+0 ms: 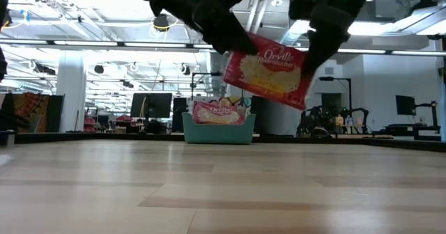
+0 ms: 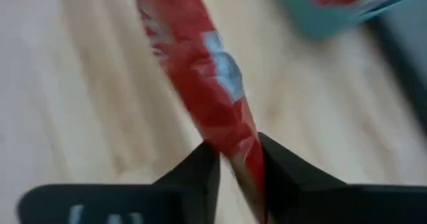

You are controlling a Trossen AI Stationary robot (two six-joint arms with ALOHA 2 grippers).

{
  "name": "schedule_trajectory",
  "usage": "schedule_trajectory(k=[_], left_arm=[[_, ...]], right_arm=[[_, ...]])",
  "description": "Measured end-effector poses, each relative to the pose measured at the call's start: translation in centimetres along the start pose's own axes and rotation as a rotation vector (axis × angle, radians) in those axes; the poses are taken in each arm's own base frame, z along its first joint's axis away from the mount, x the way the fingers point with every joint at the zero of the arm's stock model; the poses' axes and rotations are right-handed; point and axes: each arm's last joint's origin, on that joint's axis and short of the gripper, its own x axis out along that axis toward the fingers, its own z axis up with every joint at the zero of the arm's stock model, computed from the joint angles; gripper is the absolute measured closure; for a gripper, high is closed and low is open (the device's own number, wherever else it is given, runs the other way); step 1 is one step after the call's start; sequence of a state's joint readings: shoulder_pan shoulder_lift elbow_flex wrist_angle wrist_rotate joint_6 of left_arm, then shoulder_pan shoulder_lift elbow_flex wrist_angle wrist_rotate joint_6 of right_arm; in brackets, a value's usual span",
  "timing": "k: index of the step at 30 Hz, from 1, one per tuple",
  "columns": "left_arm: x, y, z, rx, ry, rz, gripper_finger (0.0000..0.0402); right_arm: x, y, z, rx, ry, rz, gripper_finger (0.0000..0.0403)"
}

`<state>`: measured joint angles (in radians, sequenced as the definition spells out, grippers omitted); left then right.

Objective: Sort popcorn bags into baskets
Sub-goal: Put the red popcorn bag into the green basket

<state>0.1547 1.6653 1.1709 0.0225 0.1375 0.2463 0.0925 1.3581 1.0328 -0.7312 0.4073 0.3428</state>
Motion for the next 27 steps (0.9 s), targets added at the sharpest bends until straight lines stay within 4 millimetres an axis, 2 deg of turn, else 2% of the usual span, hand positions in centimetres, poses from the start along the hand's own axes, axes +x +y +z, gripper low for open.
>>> schedule_trajectory(k=[3,6,10,15,21,27], left_arm=[[-0.4,2.5,-0.9,-0.031,0.029,0.060,0.0398],[-1.0,5.5,-2.1,-0.075,0.053,0.133,0.0399],[-2.5,9.6,-3.1,-0.131,0.031,0.206,0.0399],[-4.5,13.5,-4.2,-0.133,-0.064,0.166,0.0400],[-6.4,16.2,-7.3,-0.151,-0.135,0.158,0.0401],[-7.9,17.2,-11.1,-0.126,-0.155,0.179,0.0401]], right_arm=[[-1.6,-0.3,-0.1,0.050,-0.078,-0.080,0.0265],[-2.5,-0.3,-1.0,0.079,-0.112,-0.102,0.0242],[-2.6,0.0,-2.4,0.122,-0.118,-0.108,0.0228],[-1.5,0.5,-4.5,0.167,-0.096,-0.138,0.0231],[0.3,0.5,-6.6,0.232,-0.068,-0.152,0.0249],[0.6,0.4,-7.2,0.283,-0.067,-0.153,0.0263]])
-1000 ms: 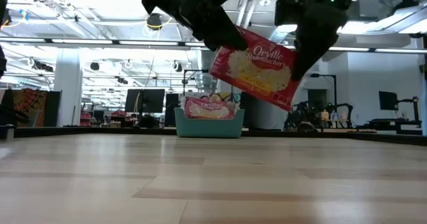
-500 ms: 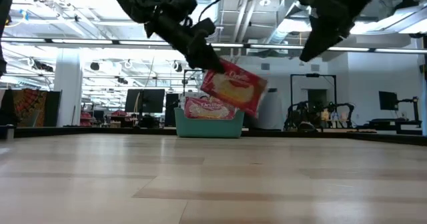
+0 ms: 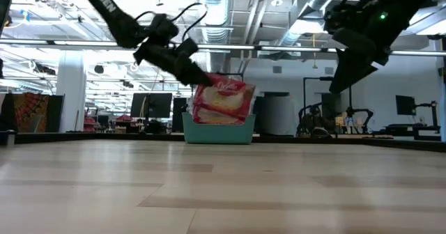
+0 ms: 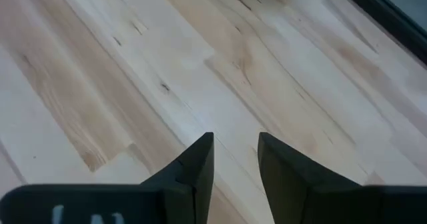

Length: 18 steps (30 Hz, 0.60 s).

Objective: Sort popcorn bags into baskets
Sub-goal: Put the red popcorn bag into the green basket

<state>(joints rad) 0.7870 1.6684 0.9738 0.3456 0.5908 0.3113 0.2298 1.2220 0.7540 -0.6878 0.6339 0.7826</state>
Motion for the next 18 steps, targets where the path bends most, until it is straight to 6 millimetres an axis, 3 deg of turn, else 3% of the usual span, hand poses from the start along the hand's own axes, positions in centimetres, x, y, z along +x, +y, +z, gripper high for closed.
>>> schedule_trajectory(k=[4,11,18], left_arm=[[-1.1,0.5,-1.4,0.037,-0.077,-0.030,0.0401],[-1.8,-0.1,-3.8,0.063,-0.060,-0.046,0.0399],[-1.4,-0.7,-3.9,0.076,-0.045,-0.037,0.0398]], right_arm=[[0.0,0.3,0.4,0.011,-0.030,0.027,0.0268],[0.2,0.6,1.3,0.010,-0.090,0.067,0.0268],[0.5,0.5,2.2,0.029,-0.114,0.102,0.0268]])
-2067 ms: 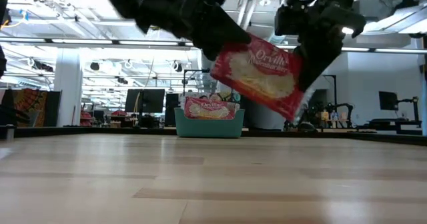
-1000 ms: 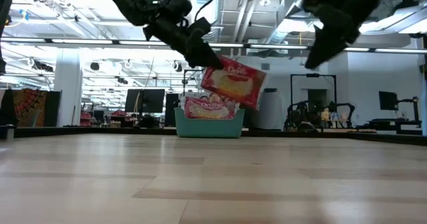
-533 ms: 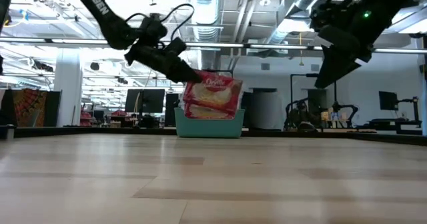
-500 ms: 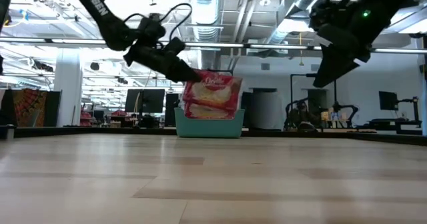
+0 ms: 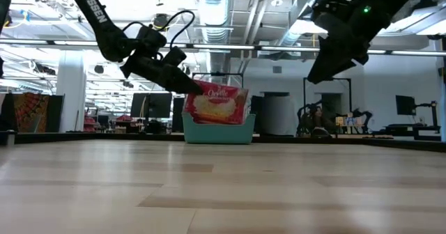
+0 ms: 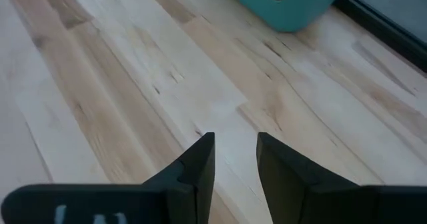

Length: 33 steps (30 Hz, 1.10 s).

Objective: Sort popcorn bags into baskets
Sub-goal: Put the red popcorn bag into the green basket

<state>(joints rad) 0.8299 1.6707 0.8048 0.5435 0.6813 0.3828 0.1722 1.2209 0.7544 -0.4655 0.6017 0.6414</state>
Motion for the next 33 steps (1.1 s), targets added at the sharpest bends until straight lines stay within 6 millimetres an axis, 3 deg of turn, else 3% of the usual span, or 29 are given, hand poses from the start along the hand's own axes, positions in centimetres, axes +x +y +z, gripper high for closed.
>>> schedule_trajectory(k=[10,24,33], left_arm=[[2.4,-0.9,-2.0,-0.070,0.080,0.102,0.0377],[2.3,-0.9,-3.0,-0.065,0.250,0.266,0.0301],[2.7,-1.6,-1.6,-0.008,0.194,0.273,0.0265]], right_arm=[[-0.3,0.3,0.8,-0.002,-0.013,0.028,0.0272],[-0.4,0.3,1.0,-0.018,-0.006,0.036,0.0267],[-0.4,0.3,1.0,-0.011,-0.009,0.039,0.0266]])
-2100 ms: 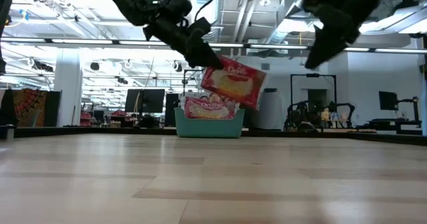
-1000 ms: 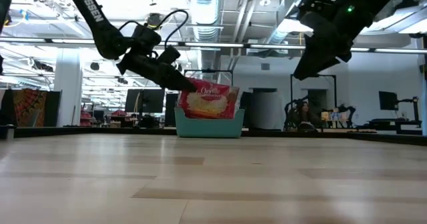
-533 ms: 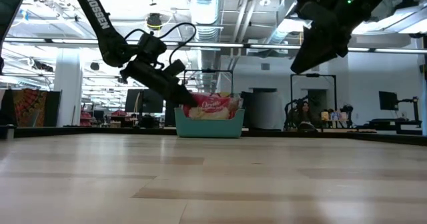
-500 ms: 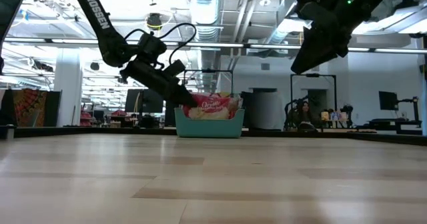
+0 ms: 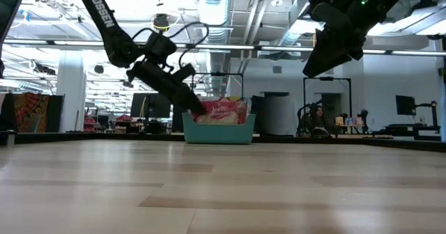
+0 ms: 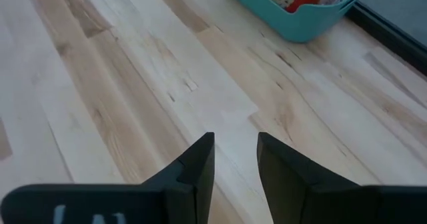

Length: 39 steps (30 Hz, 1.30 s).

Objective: Sort popcorn bags into baskets
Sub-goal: Put the red popcorn bag into the green basket

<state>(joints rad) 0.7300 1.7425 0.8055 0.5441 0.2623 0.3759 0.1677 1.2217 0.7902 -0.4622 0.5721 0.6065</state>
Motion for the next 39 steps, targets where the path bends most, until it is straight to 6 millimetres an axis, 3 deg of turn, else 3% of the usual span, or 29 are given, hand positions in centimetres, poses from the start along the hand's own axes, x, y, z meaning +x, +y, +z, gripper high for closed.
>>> schedule_trajectory(k=[13,22,27,31,35,39], left_arm=[[-3.2,1.2,2.5,0.030,0.103,0.255,0.0234],[-6.8,-0.9,6.6,-0.023,-0.025,0.096,0.0234],[-8.1,-4.2,8.8,-0.077,-0.160,-0.160,0.0234],[-7.7,-8.8,9.0,-0.104,-0.242,-0.358,0.0234],[-7.7,-13.7,8.7,-0.064,-0.283,-0.375,0.0235],[-7.9,-17.0,8.7,-0.067,-0.302,-0.319,0.0235]], right_arm=[[-0.2,0.2,-0.8,0.015,0.101,0.066,0.0257],[-1.3,1.1,-2.6,0.019,0.295,0.187,0.0274],[-2.5,2.5,-4.3,-0.003,0.452,0.309,0.0281],[-3.5,4.4,-6.1,-0.012,0.531,0.384,0.0278],[-4.7,7.1,-8.8,-0.045,0.640,0.479,0.0270],[-5.6,9.1,-11.9,-0.063,0.698,0.486,0.0266]])
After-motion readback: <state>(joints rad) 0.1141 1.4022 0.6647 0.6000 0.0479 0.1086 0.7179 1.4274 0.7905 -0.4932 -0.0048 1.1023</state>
